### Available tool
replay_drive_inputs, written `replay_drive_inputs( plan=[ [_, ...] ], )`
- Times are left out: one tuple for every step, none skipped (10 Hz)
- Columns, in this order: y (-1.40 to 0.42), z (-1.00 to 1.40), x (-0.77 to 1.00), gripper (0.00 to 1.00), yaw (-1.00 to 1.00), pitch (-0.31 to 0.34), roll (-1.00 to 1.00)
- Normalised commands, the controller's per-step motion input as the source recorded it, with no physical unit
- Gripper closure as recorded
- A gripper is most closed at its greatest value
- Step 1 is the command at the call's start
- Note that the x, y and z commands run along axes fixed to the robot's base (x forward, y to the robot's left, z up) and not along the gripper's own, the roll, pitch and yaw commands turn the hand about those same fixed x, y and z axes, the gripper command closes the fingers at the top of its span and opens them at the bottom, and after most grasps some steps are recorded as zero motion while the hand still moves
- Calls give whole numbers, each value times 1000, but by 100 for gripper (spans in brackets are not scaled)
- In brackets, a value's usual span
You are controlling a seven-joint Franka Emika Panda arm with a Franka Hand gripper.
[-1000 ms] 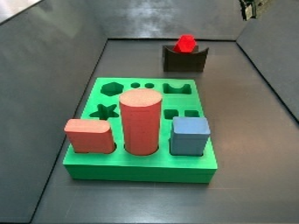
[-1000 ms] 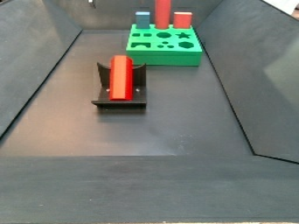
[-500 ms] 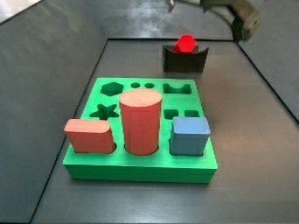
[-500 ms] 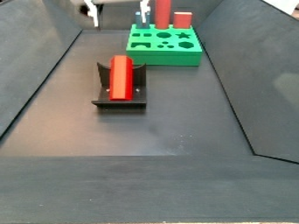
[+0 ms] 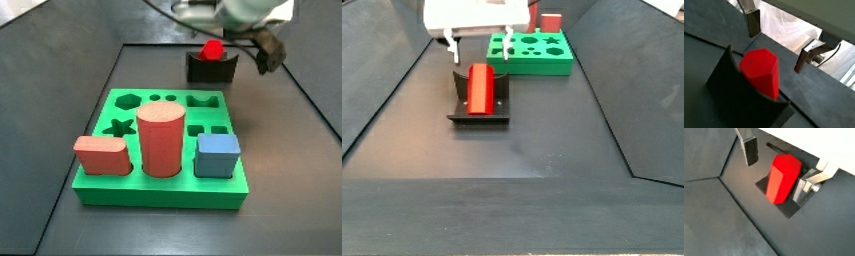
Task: Pick up the hexagon object. Move up. Place the hexagon object on the fixture. Regrasp the hexagon object. Move to above the board. Insert the hexagon object.
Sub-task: Regrasp the hexagon object, then move to above the board.
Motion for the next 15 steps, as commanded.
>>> replay_drive_inputs(
  plan=[
    [21,-928,105,0,-27,-47,63],
    [14,-829,99,0,-28,-38,62],
    [9,-636,82,0,-22,-15,62],
    [3,-493,76,0,-11,-8,62],
    [1,-314,74,0,4,0,56],
    [-1,-235,66,0,10,4,51],
    [-17,-185,19,0,12,4,48],
    [-15,-184,21,0,15,4,47],
    [-14,-184,21,0,18,4,47],
    [-15,-184,21,0,20,4,47],
    [0,0,0,100,0,0,0],
    [46,1000,9,100,-201,-231,93],
    [45,1000,3,100,-217,-215,81],
    [45,1000,-4,100,-236,-193,71],
    [45,1000,-7,100,-260,-134,35]
  ],
)
